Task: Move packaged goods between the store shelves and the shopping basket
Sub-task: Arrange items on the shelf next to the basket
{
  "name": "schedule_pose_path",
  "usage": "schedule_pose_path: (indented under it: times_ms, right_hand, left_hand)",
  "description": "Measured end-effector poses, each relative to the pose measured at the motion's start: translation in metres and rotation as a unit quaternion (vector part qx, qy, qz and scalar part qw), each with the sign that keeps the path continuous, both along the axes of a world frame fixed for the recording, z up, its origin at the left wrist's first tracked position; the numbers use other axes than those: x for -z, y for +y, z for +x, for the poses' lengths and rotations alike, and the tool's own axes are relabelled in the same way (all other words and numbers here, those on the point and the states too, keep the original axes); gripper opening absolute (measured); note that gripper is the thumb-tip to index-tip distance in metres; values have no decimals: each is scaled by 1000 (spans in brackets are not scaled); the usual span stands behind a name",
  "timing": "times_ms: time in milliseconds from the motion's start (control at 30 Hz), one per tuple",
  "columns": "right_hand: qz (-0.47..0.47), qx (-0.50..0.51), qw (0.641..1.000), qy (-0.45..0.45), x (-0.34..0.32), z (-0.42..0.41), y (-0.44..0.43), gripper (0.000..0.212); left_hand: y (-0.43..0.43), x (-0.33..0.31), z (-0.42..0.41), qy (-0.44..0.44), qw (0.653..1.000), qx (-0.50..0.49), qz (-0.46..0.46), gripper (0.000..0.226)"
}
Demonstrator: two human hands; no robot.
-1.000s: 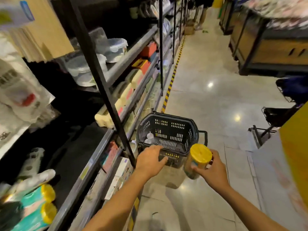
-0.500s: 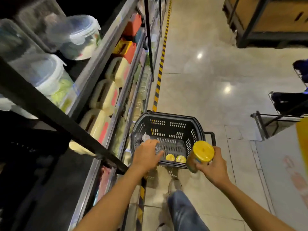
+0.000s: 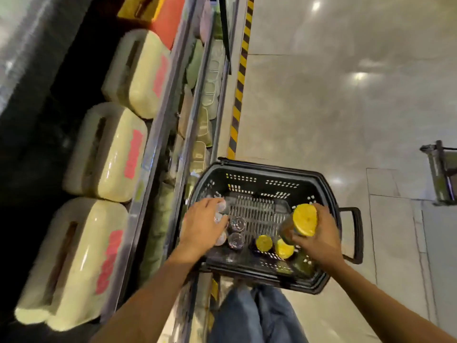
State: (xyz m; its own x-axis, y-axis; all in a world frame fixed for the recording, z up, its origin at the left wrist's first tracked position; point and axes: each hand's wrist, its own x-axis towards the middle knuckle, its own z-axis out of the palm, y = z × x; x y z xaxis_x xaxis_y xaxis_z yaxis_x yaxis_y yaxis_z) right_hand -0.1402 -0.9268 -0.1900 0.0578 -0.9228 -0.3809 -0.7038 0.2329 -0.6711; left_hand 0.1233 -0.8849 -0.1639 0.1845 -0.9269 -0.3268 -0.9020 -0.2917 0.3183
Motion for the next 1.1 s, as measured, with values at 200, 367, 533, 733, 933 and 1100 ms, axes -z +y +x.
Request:
schedule_pose_path:
  times_ms: [200, 367, 533, 733, 933, 1100]
  right_hand:
    - [16, -7, 999, 51, 113, 27, -33, 78]
    - [51, 17, 996, 78, 199, 44, -42, 66]
    - [85, 18, 991, 100, 270, 54, -37, 73]
    - [139, -3, 981, 135, 325, 67, -30, 82]
    - [181, -16, 968, 175, 350, 76, -18, 74]
    - [193, 28, 969, 154, 362, 75, -15, 76]
  left_hand:
    - [-30, 112, 46, -42, 999, 18, -10, 48]
    - [-35, 194, 69, -60, 997, 39, -34, 54]
    - [-27, 250, 78, -128, 986, 75, -76, 50]
    - [-23, 264, 76, -158, 978, 64, -123, 48]
    - [-21, 266, 76, -143, 978, 52, -144, 44]
    - [-21, 266, 77, -148, 975, 60, -152, 42]
